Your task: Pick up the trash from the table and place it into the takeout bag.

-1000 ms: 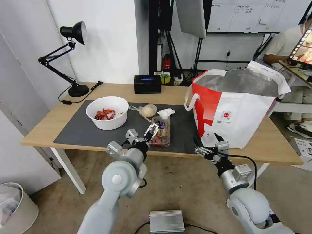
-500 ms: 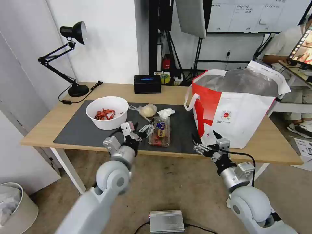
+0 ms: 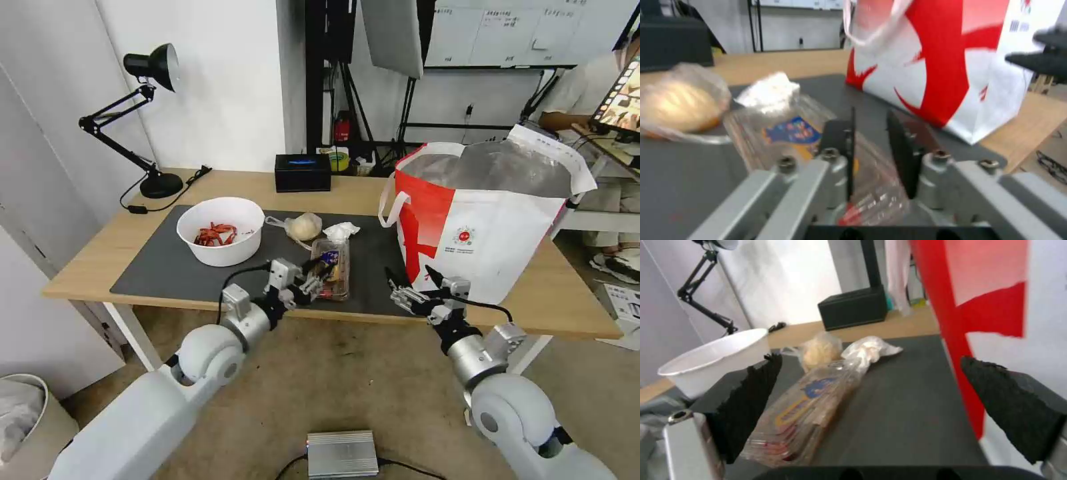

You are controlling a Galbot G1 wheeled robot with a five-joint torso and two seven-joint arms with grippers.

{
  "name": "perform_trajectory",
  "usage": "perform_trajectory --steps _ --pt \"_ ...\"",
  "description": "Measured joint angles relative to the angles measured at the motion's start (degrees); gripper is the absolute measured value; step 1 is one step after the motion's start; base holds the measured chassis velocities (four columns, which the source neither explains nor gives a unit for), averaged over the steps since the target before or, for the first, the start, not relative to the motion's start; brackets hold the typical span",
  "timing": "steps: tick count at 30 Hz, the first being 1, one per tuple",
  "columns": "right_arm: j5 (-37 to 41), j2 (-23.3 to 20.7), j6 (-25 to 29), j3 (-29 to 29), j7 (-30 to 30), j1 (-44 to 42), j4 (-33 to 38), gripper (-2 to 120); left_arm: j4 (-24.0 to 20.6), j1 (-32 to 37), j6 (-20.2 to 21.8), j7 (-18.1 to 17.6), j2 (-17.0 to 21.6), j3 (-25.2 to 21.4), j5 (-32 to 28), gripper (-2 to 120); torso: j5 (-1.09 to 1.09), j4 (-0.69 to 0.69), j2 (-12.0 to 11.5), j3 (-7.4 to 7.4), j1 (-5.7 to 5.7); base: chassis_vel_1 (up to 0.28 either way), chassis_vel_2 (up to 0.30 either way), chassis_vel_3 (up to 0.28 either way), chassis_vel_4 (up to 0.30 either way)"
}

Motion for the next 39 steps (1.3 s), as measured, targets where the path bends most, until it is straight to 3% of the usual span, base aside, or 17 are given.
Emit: perform_trajectory --steps 6,15,23,39 --pt "3.98 0.11 -1.39 -2.3 2.15 2.29 -0.57 100 2.47 -0.51 -0.37 -0.02 -0.96 1.41 1.19 0 0.0 0.0 0.0 0.0 0.0 0.0 0.0 0.0 0.0" --pt "17.77 0.28 -6.48 -6.41 8.48 11.98 -2.42 100 3.67 -0.34 -0.64 -1.99 -1.01 1.12 2.67 0 0.01 0.01 0.0 0.0 0.0 0.0 0.0 0.0 0.0" --pt "23.84 2.44 -10.9 -10.78 14.5 21.83 -8.29 100 2.52 0.91 -0.64 -2.22 -1.66 1.03 3.37 0 0.0 0.01 0.0 0.0 0.0 0.0 0.0 0.0 0.0" --pt "32.61 7.4 -18.75 -13.58 22.36 30.29 -16.59 100 1.65 1.87 -0.64 -2.35 -1.6 0.83 3.89 0 0.0 0.0 0.0 0.0 0.0 0.0 0.0 0.0 0.0"
